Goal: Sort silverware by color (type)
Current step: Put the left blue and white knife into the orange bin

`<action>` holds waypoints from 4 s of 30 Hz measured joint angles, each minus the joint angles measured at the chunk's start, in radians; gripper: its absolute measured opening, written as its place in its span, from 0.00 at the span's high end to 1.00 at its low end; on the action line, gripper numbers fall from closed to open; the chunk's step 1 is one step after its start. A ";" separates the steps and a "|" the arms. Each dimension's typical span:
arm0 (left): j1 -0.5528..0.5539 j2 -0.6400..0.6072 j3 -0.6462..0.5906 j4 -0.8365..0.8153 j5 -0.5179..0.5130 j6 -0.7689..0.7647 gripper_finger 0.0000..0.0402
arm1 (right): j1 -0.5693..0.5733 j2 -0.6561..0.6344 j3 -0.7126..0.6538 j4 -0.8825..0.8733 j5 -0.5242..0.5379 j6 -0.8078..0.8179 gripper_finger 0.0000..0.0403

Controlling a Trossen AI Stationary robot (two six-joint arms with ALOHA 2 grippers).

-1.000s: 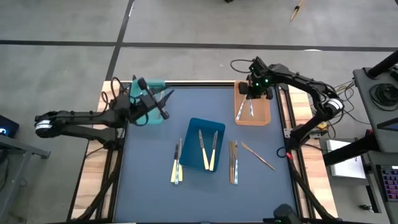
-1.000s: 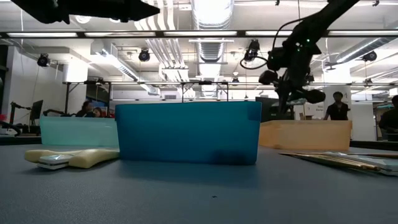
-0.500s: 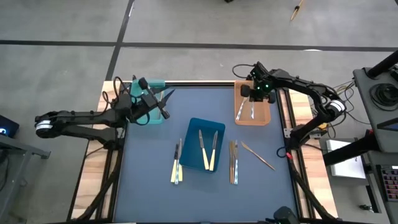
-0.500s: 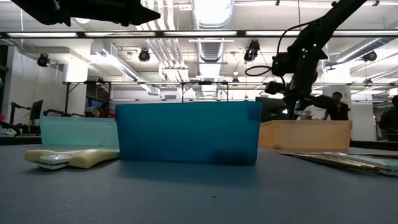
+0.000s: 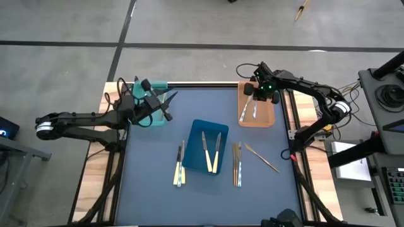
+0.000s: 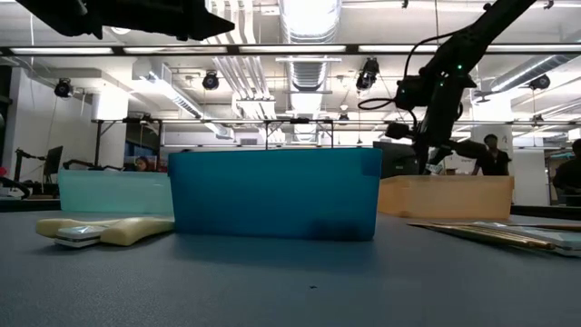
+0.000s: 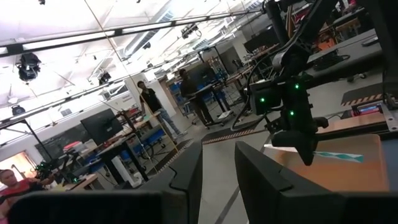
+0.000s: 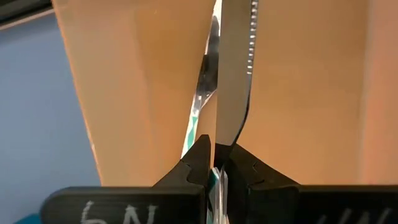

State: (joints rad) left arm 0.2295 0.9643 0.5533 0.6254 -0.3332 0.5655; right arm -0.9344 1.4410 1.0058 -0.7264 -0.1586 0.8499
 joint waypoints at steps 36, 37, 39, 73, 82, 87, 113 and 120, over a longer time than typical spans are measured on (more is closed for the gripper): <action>0.002 0.000 0.000 -0.008 0.000 0.006 0.81 | 0.108 0.001 -0.013 0.038 0.218 0.061 0.97; 0.002 0.000 0.000 -0.008 0.000 0.006 0.81 | 0.111 0.001 -0.013 0.046 0.226 0.061 0.97; 0.002 0.000 0.000 -0.009 0.000 0.006 0.81 | 0.118 0.001 -0.013 0.055 0.247 0.060 0.97; 0.002 0.000 0.000 -0.017 0.000 0.021 0.81 | 0.132 0.001 -0.014 0.055 0.255 0.005 0.97; 0.002 0.000 0.000 -0.018 0.000 0.021 0.81 | 0.132 0.001 -0.014 0.055 0.255 0.004 0.82; 0.002 0.000 0.000 -0.020 -0.001 0.021 0.81 | 0.132 0.001 -0.014 0.055 0.256 0.004 0.74; 0.002 0.000 0.000 -0.041 -0.001 0.028 0.81 | 0.212 0.001 0.117 -0.153 0.270 -0.219 0.79; 0.002 0.000 0.000 0.017 -0.001 0.039 0.81 | 0.230 0.019 0.062 -0.136 0.337 -0.249 0.73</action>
State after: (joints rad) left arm 0.2313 0.9646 0.5532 0.6421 -0.3344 0.6045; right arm -0.7049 1.4601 1.0675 -0.8626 0.1780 0.6010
